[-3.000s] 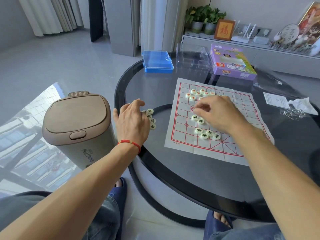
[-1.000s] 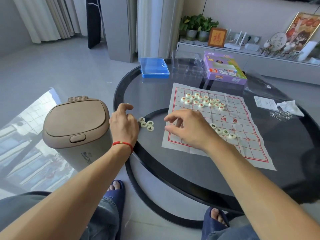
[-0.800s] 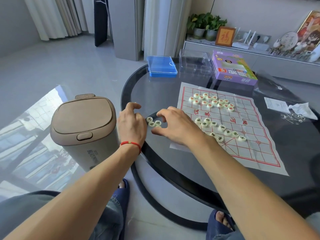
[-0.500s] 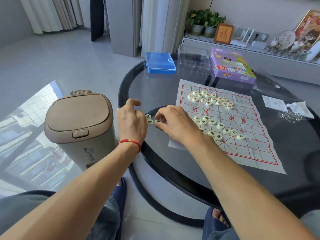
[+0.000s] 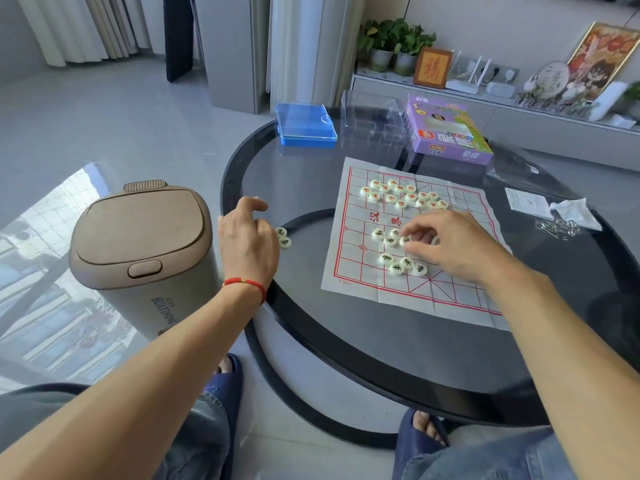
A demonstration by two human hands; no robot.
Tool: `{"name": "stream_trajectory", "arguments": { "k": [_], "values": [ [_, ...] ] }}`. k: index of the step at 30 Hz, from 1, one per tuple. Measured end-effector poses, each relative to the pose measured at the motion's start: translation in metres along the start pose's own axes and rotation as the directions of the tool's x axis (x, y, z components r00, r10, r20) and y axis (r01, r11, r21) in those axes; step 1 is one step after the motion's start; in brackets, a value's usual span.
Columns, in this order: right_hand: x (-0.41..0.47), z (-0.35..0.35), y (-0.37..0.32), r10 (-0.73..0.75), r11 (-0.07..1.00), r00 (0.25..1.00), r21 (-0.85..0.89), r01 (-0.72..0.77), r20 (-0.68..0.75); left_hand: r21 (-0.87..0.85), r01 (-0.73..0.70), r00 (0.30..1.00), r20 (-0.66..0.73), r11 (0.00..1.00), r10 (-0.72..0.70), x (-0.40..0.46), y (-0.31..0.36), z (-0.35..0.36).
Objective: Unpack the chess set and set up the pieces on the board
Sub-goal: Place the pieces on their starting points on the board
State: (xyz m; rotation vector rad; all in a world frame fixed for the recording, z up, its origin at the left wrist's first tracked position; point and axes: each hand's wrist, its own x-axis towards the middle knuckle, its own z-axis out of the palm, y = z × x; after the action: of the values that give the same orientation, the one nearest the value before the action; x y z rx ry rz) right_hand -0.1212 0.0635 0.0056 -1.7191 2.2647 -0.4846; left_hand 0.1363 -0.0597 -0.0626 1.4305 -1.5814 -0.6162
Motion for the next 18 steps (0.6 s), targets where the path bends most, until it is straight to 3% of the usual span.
{"name": "stream_trajectory", "arguments": {
  "k": [6, 11, 15, 18],
  "values": [
    [0.000, 0.003, 0.006, -0.020, 1.000, 0.999, -0.010, 0.019, -0.028, -0.003, 0.015, 1.000, 0.012, 1.000, -0.015, -0.001, -0.001, -0.001],
    [0.002, 0.008, -0.029, -0.084, 0.988, 0.985, 0.113, 0.102, -0.151, -0.004, 0.029, 1.000, 0.011, 1.000, -0.029, -0.001, 0.000, -0.001],
    [0.012, 0.044, -0.083, -0.288, 0.955, 0.955, 0.059, 0.292, -0.072, -0.035, 0.035, 0.999, -0.003, 0.999, -0.036, -0.001, 0.001, -0.003],
    [0.027, 0.074, -0.117, -0.326, 0.945, 0.945, -0.004, 0.326, 0.007, -0.054, 0.040, 0.999, -0.007, 0.998, -0.041, -0.001, 0.001, -0.004]
  ]
}}
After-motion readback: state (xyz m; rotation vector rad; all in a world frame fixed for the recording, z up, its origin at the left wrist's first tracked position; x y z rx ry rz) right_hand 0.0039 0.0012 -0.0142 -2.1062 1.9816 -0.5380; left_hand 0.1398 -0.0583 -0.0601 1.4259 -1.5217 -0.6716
